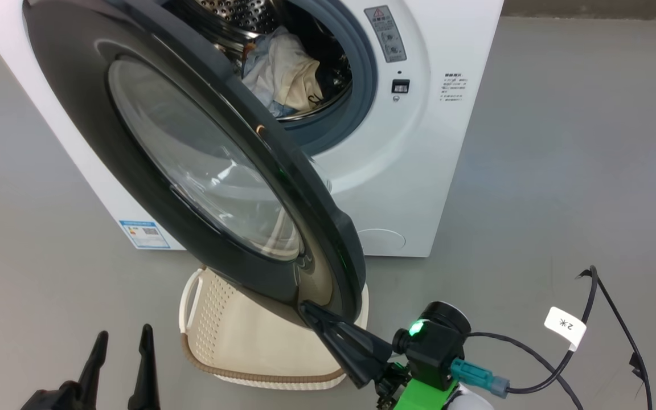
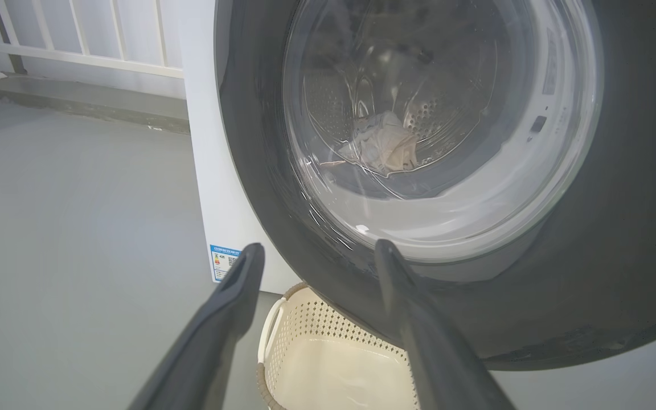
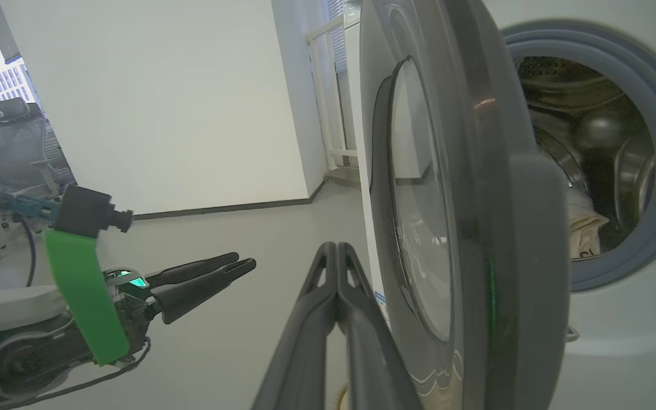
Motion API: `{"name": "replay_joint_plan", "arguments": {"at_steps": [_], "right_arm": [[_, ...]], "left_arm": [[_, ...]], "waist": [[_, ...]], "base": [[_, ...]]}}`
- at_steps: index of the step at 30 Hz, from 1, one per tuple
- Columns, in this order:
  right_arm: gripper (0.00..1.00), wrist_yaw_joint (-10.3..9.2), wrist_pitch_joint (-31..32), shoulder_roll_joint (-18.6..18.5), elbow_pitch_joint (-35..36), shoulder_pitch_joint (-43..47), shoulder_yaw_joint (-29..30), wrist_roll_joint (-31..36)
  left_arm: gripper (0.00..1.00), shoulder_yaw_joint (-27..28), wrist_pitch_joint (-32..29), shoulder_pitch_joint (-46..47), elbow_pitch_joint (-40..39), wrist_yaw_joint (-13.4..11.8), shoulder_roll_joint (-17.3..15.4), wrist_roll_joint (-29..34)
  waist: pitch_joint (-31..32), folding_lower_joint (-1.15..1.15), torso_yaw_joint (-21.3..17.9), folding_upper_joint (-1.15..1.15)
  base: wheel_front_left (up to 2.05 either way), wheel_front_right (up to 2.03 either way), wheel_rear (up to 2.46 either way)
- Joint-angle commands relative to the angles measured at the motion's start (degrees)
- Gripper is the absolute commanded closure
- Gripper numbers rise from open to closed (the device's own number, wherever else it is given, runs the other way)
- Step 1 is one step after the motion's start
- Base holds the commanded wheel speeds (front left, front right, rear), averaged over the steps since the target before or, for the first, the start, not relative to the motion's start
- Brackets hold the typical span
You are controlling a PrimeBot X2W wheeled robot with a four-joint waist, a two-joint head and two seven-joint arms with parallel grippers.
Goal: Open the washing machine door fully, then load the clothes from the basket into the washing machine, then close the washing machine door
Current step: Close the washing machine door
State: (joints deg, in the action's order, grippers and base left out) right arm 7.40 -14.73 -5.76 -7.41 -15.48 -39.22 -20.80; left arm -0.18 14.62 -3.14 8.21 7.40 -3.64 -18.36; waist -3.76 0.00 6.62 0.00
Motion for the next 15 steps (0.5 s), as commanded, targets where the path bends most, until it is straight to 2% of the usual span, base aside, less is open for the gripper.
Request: {"name": "replay_joint_plan", "arguments": {"at_steps": [1,15], "right_arm": [[1.00,0.09,-0.27,1.15,0.86,-0.95,-0.41,-0.32],[1.00,0.09,-0.27,1.47,-0.86,-3.72,2.11,-0.22]], "left_arm": [[0.00,1.65,0.38,2.39,-1.66,0.09,-0.49,0.26],[0.00,1.17,0.38,2.97,-1.93,0.09,-0.46,0.03]], "waist": [[-0.47,0.00,0.16,0.00],[-2.41,0.00,0.42,0.00]], "base": [[0.00,0.00,0.00],[0.00,0.00,0.00]]}}
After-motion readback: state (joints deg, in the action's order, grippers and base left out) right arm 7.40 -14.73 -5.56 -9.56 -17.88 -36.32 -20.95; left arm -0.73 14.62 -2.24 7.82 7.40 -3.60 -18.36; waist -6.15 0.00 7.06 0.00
